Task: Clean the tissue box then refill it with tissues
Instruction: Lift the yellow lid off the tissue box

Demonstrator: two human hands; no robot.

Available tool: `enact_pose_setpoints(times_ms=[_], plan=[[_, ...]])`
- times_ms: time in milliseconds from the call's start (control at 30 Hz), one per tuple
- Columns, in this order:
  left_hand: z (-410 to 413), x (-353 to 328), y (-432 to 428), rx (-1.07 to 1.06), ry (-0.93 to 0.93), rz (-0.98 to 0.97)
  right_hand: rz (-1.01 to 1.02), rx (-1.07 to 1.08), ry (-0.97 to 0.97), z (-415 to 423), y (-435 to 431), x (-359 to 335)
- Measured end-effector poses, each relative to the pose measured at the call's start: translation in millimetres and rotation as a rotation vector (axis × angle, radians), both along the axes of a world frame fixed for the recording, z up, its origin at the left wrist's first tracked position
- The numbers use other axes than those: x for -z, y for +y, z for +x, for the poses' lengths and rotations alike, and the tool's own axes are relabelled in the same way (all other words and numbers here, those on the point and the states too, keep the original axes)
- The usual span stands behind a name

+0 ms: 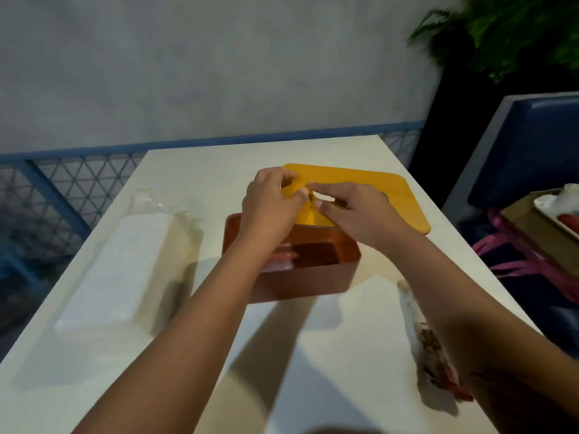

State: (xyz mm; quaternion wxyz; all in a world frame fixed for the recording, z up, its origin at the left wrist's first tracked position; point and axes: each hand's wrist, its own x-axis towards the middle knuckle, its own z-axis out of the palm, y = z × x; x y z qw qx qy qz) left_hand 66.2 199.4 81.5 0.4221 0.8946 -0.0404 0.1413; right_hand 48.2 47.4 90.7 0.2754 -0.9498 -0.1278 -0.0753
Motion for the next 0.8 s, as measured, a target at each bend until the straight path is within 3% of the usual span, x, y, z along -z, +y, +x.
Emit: enact_pose_setpoints(times_ms=[400,700,800], plan=[[-1,19,-163,0.175,0.069,0.429,-0.210,-0.019,0.005,22,-143,54],[0,75,-197,0.147,0.385,0.257,-0.316,-0.123,0.078,32,-164,121],[1,87,-195,0.143,0.430,0.122,-0.261,-0.098,0.113,32,-163,124]])
